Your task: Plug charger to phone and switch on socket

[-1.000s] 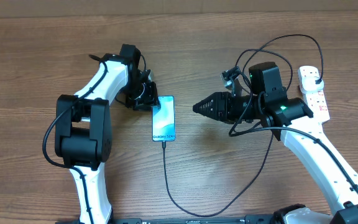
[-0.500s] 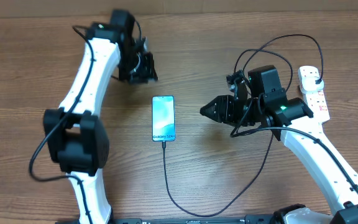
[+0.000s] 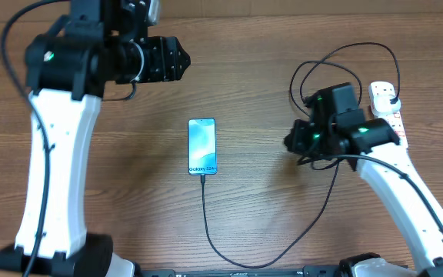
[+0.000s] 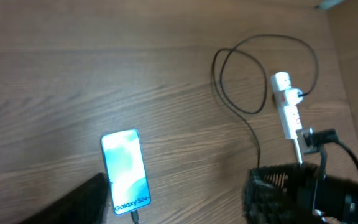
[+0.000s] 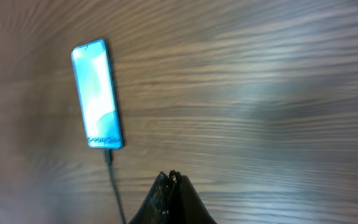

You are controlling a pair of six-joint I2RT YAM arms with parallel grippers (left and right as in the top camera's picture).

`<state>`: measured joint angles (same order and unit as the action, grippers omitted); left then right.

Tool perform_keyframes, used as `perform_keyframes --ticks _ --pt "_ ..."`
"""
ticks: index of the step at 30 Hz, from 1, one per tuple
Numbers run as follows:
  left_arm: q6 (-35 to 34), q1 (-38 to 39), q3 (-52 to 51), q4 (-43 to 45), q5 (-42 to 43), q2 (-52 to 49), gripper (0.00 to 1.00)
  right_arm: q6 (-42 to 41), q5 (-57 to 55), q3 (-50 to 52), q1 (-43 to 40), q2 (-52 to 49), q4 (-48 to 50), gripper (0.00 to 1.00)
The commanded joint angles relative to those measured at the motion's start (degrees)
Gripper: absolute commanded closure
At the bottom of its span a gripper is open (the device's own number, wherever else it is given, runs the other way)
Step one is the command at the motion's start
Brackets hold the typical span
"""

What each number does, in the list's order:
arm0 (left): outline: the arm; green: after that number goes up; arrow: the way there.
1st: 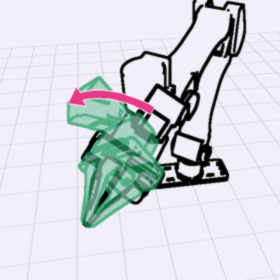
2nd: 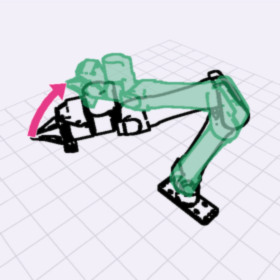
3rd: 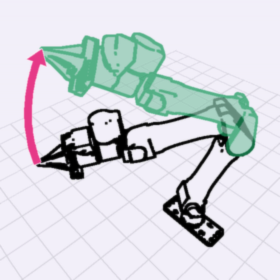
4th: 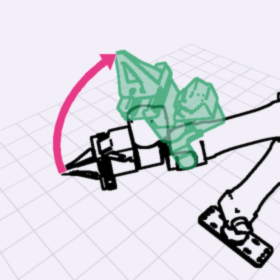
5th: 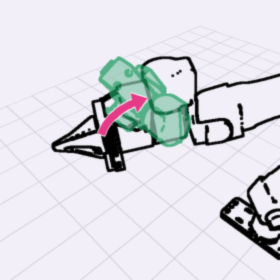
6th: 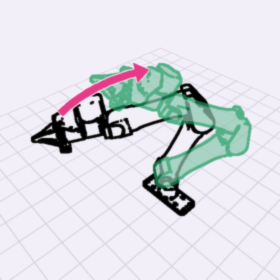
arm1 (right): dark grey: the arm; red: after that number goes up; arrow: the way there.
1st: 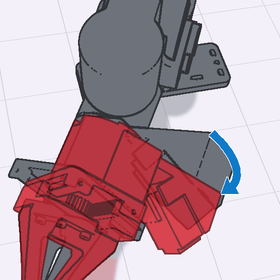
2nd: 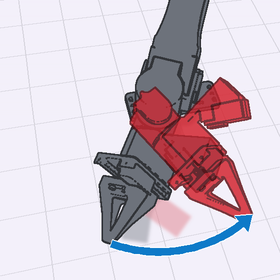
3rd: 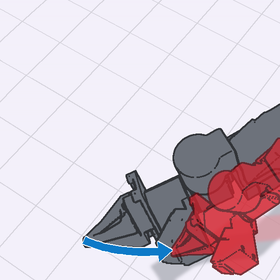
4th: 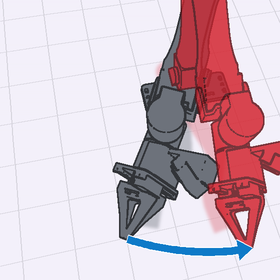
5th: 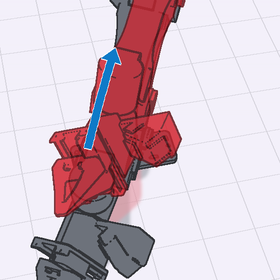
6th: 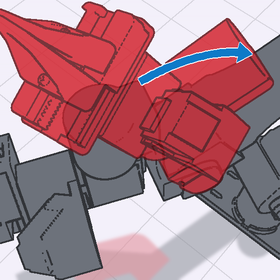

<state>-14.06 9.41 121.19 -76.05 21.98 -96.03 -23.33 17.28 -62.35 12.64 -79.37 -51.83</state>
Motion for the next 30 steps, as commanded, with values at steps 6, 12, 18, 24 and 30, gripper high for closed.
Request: perform_keyframes --ticks 6,12,18,24,30 --pt "-0.24 -0.11 0.83 -0.46 -0.44 5.42 0.0 2.43 -3.02 -6.6 -11.3 5.11 -4.13 0.96" --pt "-0.26 -0.11 0.79 -0.48 -0.57 5.27 0.0 2.45 2.69 -7.82 -23.85 5.44 -3.32 0.96" --pt "-0.26 -0.11 0.79 -0.48 -0.57 5.27 0.0 2.4 9.73 -7.8 -37.13 4.72 1.53 0.96" --pt "-0.26 -0.11 0.79 -0.46 -0.57 5.27 0.0 2.08 16.92 -7.8 -47.25 -0.98 6.78 0.96" --pt "-0.26 -0.11 0.79 -0.46 -0.57 5.27 0.01 -2.23 22.34 -7.8 -53.48 -11.13 11.98 0.96"
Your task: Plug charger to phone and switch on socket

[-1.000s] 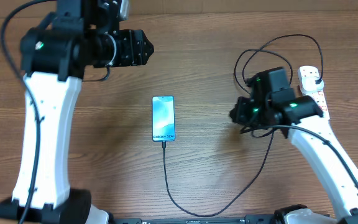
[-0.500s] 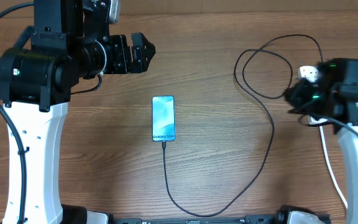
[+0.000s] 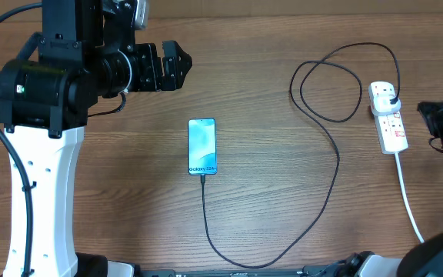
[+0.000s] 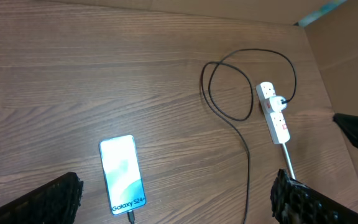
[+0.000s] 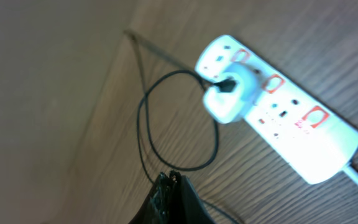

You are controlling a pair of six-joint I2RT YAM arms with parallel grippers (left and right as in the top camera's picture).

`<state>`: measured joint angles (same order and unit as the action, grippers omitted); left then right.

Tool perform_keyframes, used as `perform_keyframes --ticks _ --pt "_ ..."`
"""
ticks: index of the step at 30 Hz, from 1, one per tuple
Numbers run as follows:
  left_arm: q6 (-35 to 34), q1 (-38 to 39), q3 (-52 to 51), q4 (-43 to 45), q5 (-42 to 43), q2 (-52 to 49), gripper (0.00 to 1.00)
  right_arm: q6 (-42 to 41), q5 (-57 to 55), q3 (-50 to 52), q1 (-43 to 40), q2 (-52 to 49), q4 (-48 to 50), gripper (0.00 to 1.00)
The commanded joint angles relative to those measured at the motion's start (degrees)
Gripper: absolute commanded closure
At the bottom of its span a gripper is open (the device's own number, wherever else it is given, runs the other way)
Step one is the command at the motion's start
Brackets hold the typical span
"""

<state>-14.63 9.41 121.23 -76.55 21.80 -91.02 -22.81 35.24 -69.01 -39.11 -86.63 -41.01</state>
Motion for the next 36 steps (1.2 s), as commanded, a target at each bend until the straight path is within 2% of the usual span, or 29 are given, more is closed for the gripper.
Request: perform_keyframes --ticks 1,10,19,36 --pt "0.31 -0.11 0.74 0.04 -0.39 0.26 0.0 -3.61 4.55 -1.14 -2.16 -5.64 2.16 0.96" --pt "0.31 -0.11 0.74 0.04 -0.39 0.26 0.0 -11.67 6.4 -1.14 -2.67 -16.79 12.33 0.96" --pt "0.31 -0.11 0.74 0.02 -0.39 0.26 0.01 -17.81 5.46 -1.14 -3.04 -20.76 18.8 0.96" --pt "0.31 -0.11 0.74 0.04 -0.39 0.26 0.0 -17.64 6.91 -1.14 -3.08 -30.38 25.59 0.96"
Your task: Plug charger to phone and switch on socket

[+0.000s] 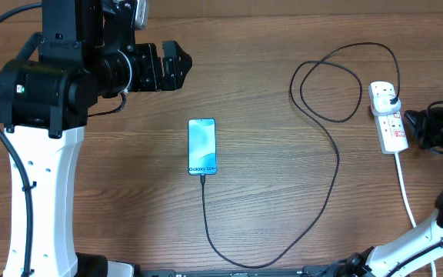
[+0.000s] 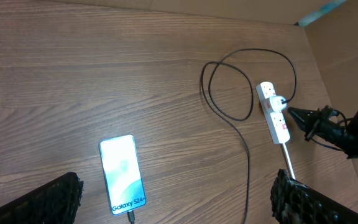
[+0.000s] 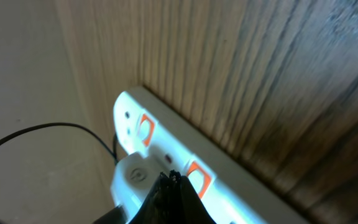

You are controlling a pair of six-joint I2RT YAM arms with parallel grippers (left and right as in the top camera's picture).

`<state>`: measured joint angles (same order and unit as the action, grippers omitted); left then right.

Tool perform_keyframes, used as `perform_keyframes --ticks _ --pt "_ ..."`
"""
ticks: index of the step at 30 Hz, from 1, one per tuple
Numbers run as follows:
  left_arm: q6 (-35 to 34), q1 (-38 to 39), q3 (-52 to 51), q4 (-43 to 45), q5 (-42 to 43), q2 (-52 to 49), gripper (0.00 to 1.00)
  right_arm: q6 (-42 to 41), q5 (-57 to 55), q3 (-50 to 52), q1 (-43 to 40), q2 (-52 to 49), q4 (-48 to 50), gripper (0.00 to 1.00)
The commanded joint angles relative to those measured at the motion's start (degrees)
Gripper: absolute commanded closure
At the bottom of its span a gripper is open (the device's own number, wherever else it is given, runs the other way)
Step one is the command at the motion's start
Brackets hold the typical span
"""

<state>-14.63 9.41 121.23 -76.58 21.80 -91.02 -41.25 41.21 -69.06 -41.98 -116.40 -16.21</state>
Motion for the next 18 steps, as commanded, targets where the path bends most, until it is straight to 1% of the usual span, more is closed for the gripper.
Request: perform_keyframes --ticks 1,9,18 --pt "0.31 -0.11 0.74 0.07 -0.39 0.26 0.0 0.79 1.01 -1.09 -0.22 -0.87 1.01 0.96" --pt "0.31 -0.11 0.74 0.04 -0.39 0.26 0.0 0.72 3.32 -1.07 0.07 -3.15 2.89 0.96" --pt "0.31 -0.11 0.74 0.07 -0.39 0.26 0.0 0.74 3.91 -1.01 1.16 -3.32 2.89 0.96"
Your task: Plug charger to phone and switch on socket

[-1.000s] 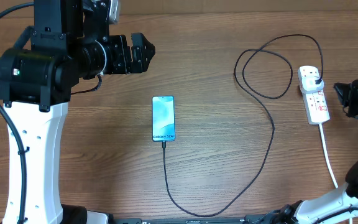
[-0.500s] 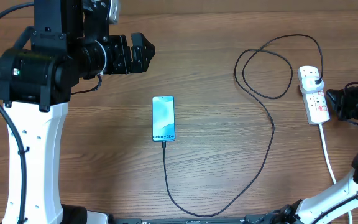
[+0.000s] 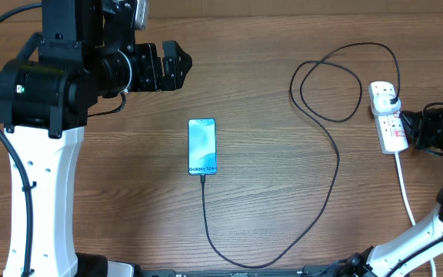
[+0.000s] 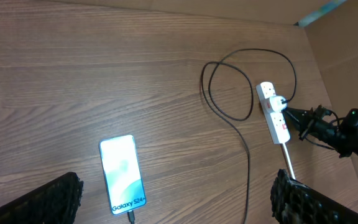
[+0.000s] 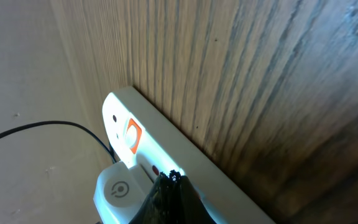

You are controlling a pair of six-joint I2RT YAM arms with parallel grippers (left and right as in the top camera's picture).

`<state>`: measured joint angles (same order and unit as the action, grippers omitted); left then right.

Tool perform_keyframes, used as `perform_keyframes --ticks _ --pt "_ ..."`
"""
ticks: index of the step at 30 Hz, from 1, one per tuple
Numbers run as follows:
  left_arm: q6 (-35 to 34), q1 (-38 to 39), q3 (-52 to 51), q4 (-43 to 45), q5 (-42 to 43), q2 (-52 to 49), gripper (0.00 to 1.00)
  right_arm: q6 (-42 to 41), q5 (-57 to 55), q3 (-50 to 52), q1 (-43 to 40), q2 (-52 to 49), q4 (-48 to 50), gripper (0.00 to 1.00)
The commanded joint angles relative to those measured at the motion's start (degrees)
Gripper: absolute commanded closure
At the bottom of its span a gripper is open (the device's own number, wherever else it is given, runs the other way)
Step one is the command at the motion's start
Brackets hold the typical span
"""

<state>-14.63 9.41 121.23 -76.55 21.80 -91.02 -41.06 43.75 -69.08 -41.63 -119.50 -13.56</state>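
The phone [image 3: 201,146], screen lit, lies mid-table with the black charger cable [image 3: 204,185] plugged into its near end. The cable loops round to a white adapter [image 5: 120,190] seated in the white power strip [image 3: 387,117] at the right edge. My right gripper [image 3: 408,125] is shut, and in the right wrist view its tips [image 5: 173,177] rest on the strip's top beside the adapter, below an orange-red switch [image 5: 131,134]. My left gripper [image 3: 178,65] hangs open, high above the table's back left, with nothing in it; the phone [image 4: 123,174] shows between its fingers [image 4: 51,199].
The strip's white lead [image 3: 404,196] runs toward the front right. A loop of black cable [image 3: 329,81] lies left of the strip. A wall or box side [image 5: 30,74] rises just behind the strip.
My right gripper has edged a little left onto the power strip, its shut tips now beside the adapter. The left arm, phone and cable have not moved.
At first my shut right gripper was over mid-table, right of the plugged-in phone. It then stood off the table's right edge beyond the strip, later pointed at the strip's side, and now touches its top. The left gripper stood wider open after the first moment, then held still.
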Motion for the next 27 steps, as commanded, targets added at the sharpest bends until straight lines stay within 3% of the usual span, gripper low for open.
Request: perform_keyframes --ticks 1,27 --pt "0.31 -0.11 0.74 0.02 -0.39 0.26 0.0 0.57 1.36 -0.96 1.14 -0.22 0.26 0.96" --pt "0.31 -0.11 0.74 0.04 -0.44 0.26 0.01 2.12 -2.36 0.2 3.43 -0.22 -3.87 0.96"
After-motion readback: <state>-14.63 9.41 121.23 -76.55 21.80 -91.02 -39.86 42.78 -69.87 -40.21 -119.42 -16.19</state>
